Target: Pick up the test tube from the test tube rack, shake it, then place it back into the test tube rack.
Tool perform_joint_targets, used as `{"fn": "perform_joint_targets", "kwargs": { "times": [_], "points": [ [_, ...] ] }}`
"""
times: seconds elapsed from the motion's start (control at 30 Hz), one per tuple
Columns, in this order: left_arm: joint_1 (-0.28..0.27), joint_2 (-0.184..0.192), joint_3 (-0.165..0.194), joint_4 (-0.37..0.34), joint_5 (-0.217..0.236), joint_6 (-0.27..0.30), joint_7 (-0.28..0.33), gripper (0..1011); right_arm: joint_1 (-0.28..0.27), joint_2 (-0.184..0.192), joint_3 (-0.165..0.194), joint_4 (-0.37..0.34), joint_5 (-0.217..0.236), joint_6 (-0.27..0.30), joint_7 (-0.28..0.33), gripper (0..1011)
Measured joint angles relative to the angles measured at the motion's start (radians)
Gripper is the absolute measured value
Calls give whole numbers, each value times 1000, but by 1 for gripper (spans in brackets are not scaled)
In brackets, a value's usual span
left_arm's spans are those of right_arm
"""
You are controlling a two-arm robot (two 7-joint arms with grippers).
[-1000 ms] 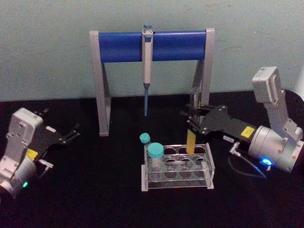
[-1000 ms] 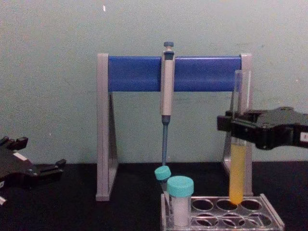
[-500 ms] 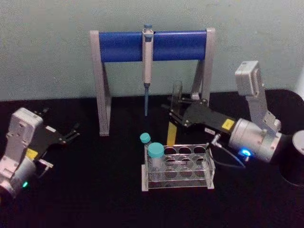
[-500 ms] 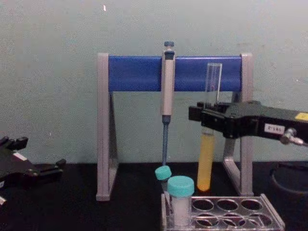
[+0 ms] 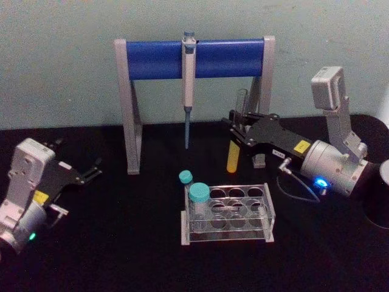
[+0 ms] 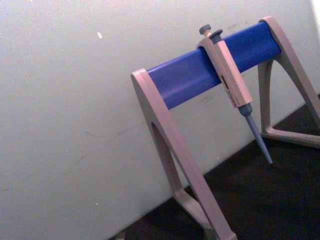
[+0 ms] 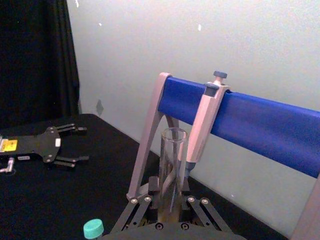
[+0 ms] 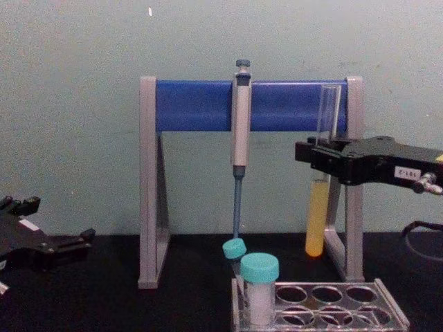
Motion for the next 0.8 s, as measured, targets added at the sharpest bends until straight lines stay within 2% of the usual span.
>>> {"fn": "perform_joint_targets", "kwargs": {
  "times": [0.27,0.43,0.67,0.8],
  "points": [
    [0,0,0,0,0,0,0,1010,-14,8,13,-18,-8,0,-12,232],
    [0,0,0,0,0,0,0,1009,-46,31,34,-59,-12,13,-34,232],
    [0,0,0,0,0,0,0,1010,-134,85,71,-176,-12,56,-71,232],
    [0,0,0,0,0,0,0,1010,-160,98,69,-216,-6,70,-58,232]
  ]
}}
